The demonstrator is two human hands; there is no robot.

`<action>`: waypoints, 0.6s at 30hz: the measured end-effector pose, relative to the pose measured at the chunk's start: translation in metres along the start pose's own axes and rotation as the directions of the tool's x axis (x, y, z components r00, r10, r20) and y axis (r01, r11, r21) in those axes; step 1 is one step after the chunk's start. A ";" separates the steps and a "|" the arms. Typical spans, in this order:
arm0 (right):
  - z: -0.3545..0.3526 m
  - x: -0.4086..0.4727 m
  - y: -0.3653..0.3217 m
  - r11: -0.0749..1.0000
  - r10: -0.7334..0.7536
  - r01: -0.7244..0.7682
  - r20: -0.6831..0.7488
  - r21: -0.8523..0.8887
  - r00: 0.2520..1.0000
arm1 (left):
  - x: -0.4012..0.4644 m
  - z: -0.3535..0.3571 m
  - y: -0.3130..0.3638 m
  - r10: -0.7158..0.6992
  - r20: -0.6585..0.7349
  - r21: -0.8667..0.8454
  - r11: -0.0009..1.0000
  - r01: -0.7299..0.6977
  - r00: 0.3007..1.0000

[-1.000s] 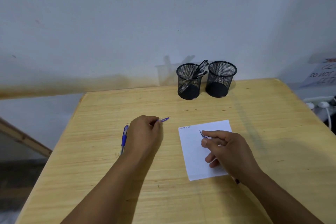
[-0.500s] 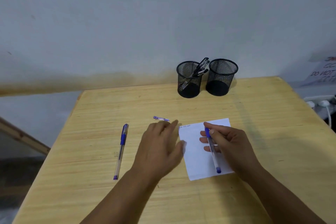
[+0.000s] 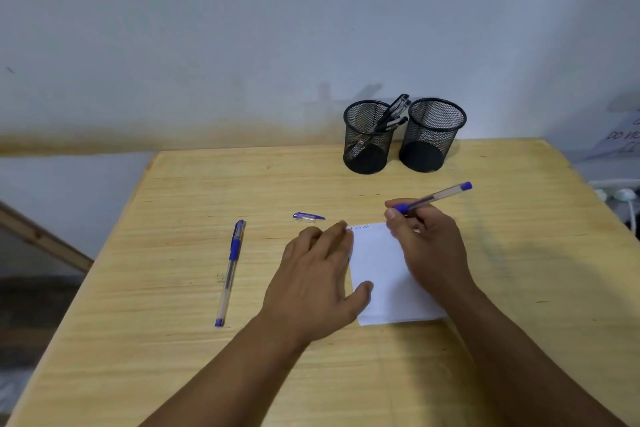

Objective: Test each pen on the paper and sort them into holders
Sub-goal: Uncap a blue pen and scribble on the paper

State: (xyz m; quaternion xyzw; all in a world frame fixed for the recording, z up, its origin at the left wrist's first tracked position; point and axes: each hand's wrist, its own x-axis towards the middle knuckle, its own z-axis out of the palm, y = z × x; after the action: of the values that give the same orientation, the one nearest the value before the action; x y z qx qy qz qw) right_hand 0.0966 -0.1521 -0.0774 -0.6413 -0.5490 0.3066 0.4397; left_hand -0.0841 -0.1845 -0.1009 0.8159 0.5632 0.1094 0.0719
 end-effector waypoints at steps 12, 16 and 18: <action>0.004 0.010 0.009 0.991 -0.035 0.042 0.056 -0.128 0.998 | 0.003 -0.002 0.000 0.005 0.042 0.026 1.000 -0.006 0.999; 0.001 0.005 0.010 0.998 0.018 -0.014 0.067 -0.064 0.998 | 0.001 -0.002 0.000 0.005 0.047 0.020 1.000 -0.005 0.999; -0.001 -0.001 0.012 0.999 0.020 -0.016 0.080 -0.047 0.997 | 0.000 -0.002 -0.001 0.017 0.061 0.010 1.000 -0.018 0.998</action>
State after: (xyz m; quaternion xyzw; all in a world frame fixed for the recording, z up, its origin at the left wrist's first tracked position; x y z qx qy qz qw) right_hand 0.1027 -0.1531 -0.0875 -0.6432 -0.5675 0.3233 0.3996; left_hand -0.0856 -0.1844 -0.0996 0.8241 0.5542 0.0820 0.0839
